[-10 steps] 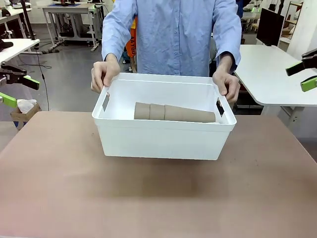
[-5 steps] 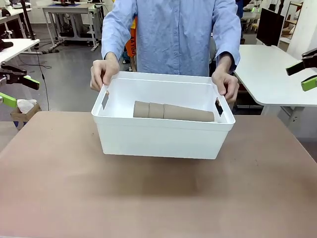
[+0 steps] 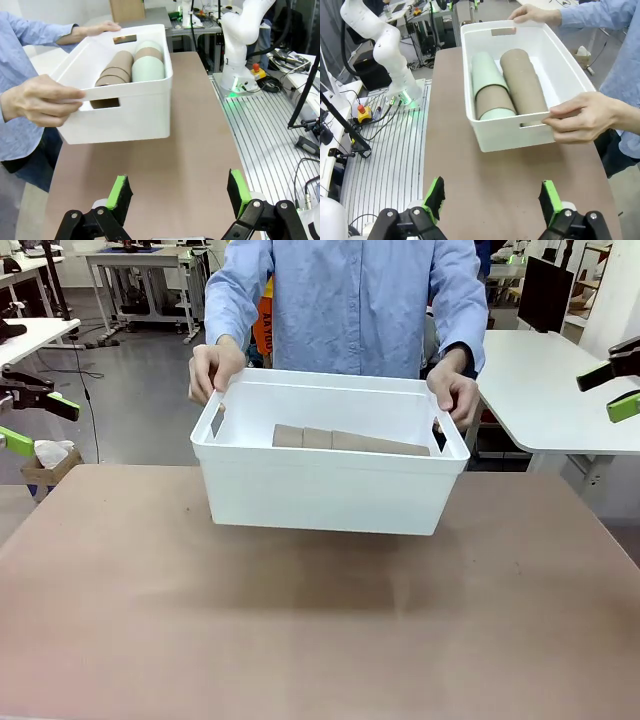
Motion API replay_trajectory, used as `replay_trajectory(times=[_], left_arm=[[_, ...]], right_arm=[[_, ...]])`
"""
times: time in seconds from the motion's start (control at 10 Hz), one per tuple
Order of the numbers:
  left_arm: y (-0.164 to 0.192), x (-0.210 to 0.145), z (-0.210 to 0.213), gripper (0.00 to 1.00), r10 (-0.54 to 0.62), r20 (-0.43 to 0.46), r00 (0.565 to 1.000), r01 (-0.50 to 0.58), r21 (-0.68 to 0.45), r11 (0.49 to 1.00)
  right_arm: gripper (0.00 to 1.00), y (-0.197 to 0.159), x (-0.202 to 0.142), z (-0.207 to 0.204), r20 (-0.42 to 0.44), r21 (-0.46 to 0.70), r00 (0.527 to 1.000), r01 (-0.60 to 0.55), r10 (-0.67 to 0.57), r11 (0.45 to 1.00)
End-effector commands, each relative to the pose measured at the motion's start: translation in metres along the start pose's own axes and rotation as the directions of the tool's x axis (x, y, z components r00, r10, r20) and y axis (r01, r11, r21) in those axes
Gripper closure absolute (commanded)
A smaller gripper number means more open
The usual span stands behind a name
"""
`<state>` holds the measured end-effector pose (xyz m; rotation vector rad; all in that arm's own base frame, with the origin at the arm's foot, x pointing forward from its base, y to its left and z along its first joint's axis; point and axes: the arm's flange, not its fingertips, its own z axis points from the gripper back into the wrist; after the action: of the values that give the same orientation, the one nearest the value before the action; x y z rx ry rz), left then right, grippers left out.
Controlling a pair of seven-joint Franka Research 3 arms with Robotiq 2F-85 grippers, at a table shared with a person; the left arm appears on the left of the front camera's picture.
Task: Stack the cups and store them in the basket.
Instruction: Place the stack of Reusable plastic cups into the Pantry Basket.
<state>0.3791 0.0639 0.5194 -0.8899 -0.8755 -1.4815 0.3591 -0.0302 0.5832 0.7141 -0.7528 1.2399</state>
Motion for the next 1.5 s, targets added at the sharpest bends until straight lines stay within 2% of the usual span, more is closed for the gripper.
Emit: replay_trajectory(times=[0.0, 1.4], left_arm=[[-0.0006, 0.0029, 0.0009, 0.0, 0.01, 0.001, 1.0, -0.01, -0.007, 1.0], [-0.0006, 0.0029, 0.0009, 0.0, 0.01, 0.001, 1.0, -0.01, -0.007, 1.0]], right_arm=[[0.0, -0.001, 0.0006, 0.0013, 0.023, 0.006, 1.0, -0.018, 0.018, 1.0], [0.0, -0.001, 0.0006, 0.0013, 0.023, 0.006, 1.0, -0.018, 0.018, 1.0]])
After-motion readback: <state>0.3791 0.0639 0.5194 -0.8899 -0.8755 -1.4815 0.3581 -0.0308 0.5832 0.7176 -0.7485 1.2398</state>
